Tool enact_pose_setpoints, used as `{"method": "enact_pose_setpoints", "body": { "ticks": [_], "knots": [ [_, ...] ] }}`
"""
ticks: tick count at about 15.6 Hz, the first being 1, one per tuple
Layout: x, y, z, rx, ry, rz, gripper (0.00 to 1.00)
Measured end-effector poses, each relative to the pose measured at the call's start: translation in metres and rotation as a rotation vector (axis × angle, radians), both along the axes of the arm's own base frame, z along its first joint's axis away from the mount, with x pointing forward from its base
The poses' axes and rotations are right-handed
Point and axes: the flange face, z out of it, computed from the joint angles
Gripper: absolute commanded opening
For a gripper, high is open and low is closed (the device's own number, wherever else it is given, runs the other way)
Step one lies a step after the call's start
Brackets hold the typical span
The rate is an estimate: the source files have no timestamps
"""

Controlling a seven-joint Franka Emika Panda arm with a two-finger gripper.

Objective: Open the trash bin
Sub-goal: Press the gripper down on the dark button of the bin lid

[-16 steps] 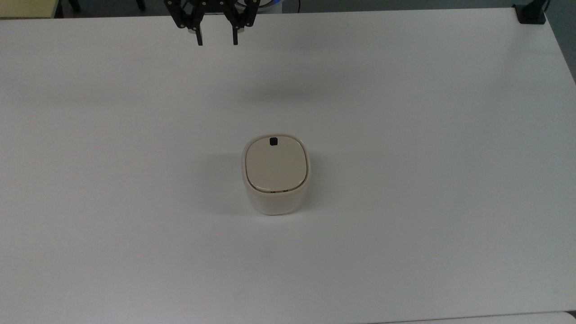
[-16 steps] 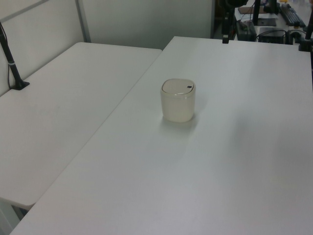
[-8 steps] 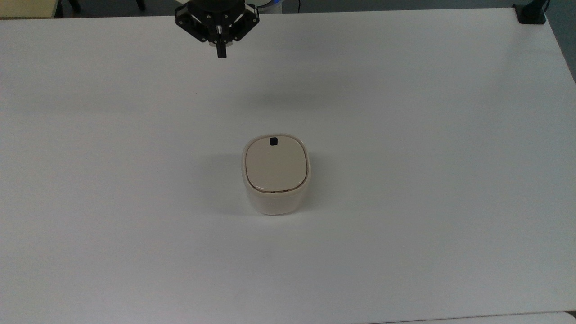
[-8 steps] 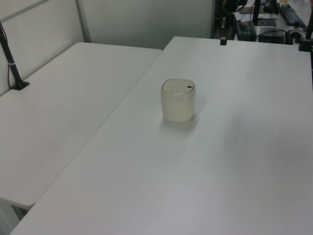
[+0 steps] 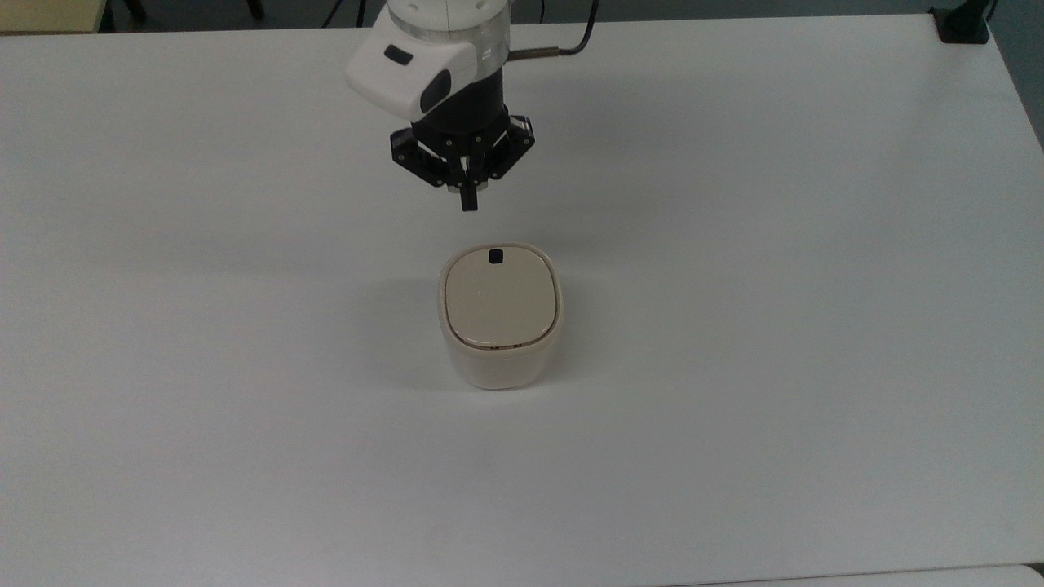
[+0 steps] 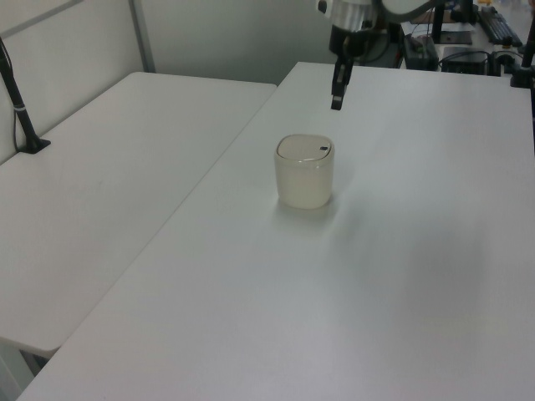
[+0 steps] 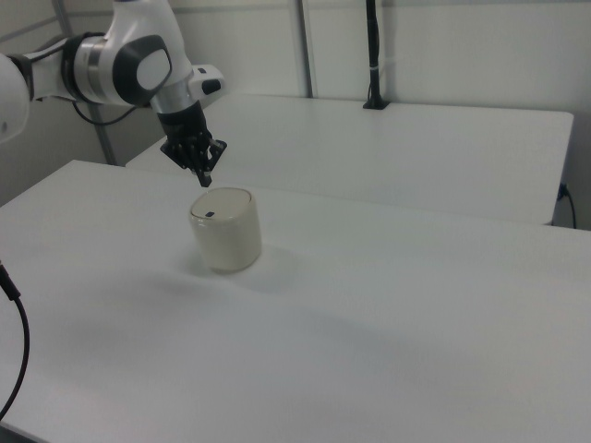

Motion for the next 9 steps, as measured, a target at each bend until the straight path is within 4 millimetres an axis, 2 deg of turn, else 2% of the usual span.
{"method": "enact_pose_setpoints", "body": {
  "ticks": [6,9],
  "knots": [
    [0.019,0.028,-0.044,0.011,-0.012,0.021,0.03],
    [0.025,0.035,-0.060,0.015,-0.017,0.001,0.06]
  ]
}}
